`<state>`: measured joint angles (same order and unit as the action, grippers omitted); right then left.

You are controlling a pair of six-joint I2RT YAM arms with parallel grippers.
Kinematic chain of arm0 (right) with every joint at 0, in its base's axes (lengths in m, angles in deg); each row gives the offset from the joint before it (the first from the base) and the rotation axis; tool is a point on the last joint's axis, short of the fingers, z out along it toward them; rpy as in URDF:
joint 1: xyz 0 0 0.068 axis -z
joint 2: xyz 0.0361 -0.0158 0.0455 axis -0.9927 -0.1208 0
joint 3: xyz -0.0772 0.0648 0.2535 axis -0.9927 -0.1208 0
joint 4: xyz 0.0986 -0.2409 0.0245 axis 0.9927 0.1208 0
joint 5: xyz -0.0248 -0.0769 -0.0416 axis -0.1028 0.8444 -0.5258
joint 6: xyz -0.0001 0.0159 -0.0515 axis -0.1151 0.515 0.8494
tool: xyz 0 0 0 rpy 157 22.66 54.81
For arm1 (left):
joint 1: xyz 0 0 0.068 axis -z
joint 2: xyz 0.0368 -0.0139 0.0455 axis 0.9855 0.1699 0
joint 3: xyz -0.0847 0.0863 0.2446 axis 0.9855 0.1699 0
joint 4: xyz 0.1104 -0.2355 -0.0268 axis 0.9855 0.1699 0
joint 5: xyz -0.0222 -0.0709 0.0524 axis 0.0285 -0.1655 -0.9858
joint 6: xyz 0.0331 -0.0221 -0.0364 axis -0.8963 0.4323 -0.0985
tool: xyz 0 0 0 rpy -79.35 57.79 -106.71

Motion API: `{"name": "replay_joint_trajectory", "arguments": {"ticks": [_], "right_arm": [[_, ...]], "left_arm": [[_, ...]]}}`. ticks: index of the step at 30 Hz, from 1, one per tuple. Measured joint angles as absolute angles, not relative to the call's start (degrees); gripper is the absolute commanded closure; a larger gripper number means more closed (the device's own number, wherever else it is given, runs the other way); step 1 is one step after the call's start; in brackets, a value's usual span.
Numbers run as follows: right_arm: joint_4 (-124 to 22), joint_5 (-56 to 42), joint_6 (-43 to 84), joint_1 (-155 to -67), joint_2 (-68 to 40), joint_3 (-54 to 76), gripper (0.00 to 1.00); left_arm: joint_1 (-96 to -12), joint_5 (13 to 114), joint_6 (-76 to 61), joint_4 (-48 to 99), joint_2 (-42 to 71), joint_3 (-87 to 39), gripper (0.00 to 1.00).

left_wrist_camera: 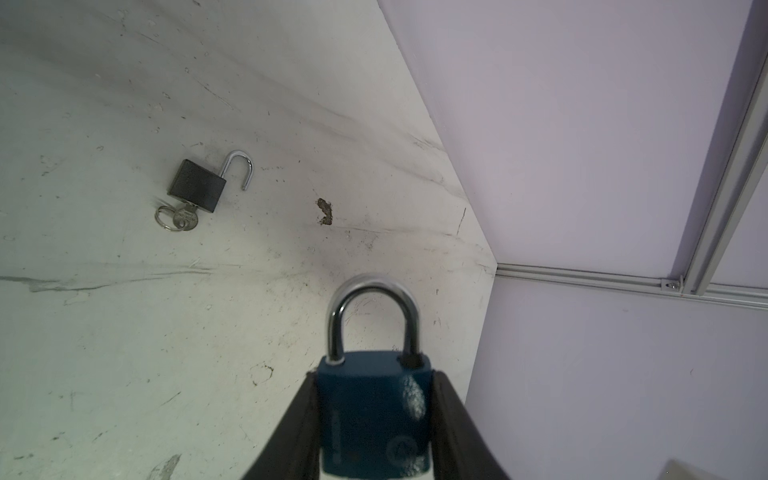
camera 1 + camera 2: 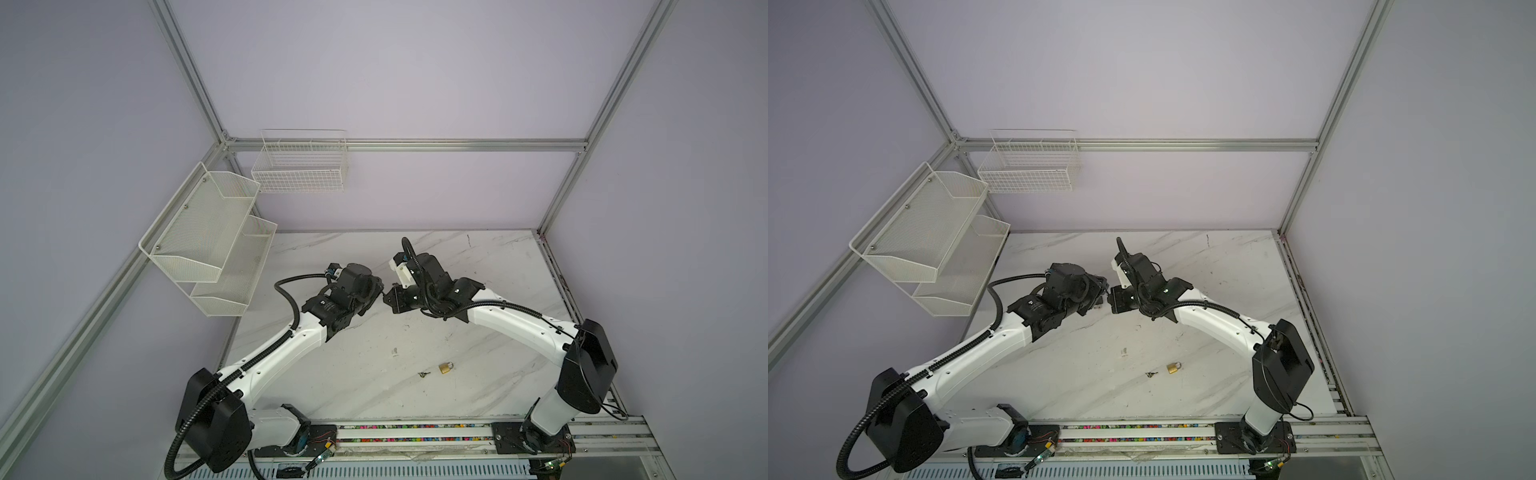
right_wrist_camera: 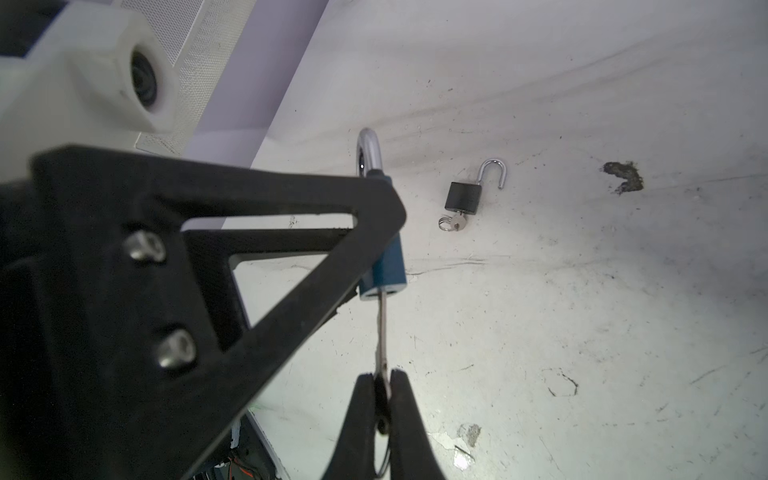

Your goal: Unlock with the key

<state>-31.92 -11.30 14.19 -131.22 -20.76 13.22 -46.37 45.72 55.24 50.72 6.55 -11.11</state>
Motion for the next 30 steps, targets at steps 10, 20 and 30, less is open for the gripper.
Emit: {"name": "replay_joint_trajectory", "arguments": {"ticks": [10,20,30], "right_arm": [[-30.11,-8.31,15.96,-131.11,-19.58,14.78,1.00],[-35.79,-12.42,9.95,-129.58,-17.09,11.45,1.00],[-48.40,-24.00,-6.86,-126.04,-16.25,6.65,1.00]], "left_arm": [[-44.58,46.73,54.74,49.49,4.85,-11.11,1.00],[-45.15,48.34,57.65,46.41,4.30,-11.11,1.00],[-45.76,47.53,59.53,40.14,2.16,-8.29,1.00]]}}
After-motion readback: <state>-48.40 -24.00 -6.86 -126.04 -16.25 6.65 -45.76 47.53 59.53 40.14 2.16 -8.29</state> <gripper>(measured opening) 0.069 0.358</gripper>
